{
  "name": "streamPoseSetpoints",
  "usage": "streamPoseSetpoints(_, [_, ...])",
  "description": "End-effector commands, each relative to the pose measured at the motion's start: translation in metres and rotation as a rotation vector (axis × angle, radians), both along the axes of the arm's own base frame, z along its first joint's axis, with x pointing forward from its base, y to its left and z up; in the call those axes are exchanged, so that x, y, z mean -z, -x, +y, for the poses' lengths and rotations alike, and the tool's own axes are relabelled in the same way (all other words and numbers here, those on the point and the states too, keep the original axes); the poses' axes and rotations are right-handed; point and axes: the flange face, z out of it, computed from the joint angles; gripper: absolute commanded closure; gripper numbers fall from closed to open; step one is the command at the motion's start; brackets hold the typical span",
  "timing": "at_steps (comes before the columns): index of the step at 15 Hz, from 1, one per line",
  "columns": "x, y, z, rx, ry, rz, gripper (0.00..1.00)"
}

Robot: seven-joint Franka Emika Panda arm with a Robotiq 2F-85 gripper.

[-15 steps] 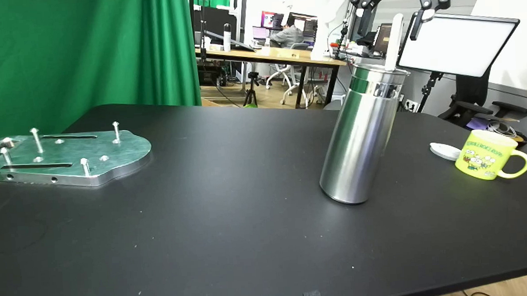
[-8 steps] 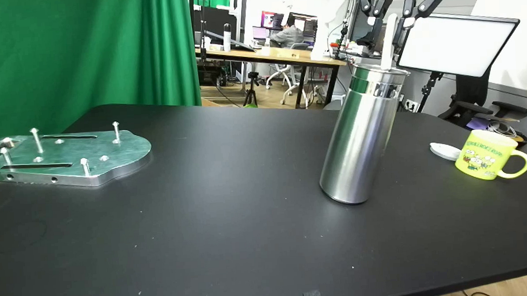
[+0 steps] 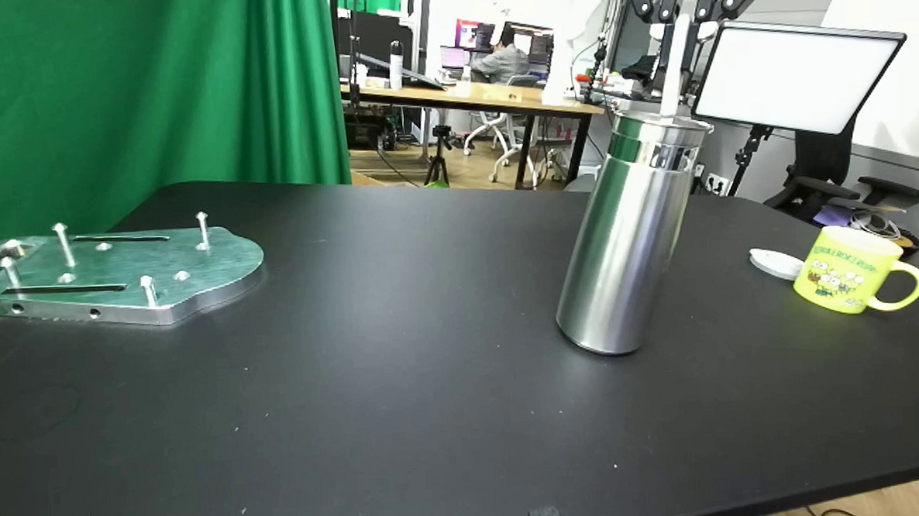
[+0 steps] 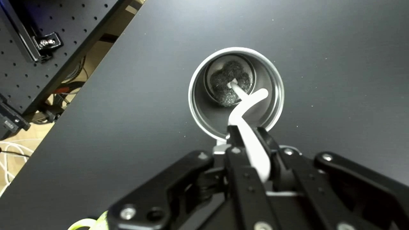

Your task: Scrub inside the flask with the brush

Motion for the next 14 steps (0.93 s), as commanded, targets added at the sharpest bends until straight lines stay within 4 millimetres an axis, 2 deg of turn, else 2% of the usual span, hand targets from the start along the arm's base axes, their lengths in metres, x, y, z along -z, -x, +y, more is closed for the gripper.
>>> streamPoseSetpoints(1, [-0.023,0.029,0.017,-0.038,0.066,-0.021,0.96])
streamPoseSetpoints(7, [-0.073,0.064,0.035,-0.106,0.073,-0.085,0.96])
streamPoseSetpoints(11, [-0.107,0.082,0.035,-0.121,0.067,-0.131,0.96])
streamPoseSetpoints(14, [-0.121,0.086,0.031,-0.118,0.053,-0.162,0.96])
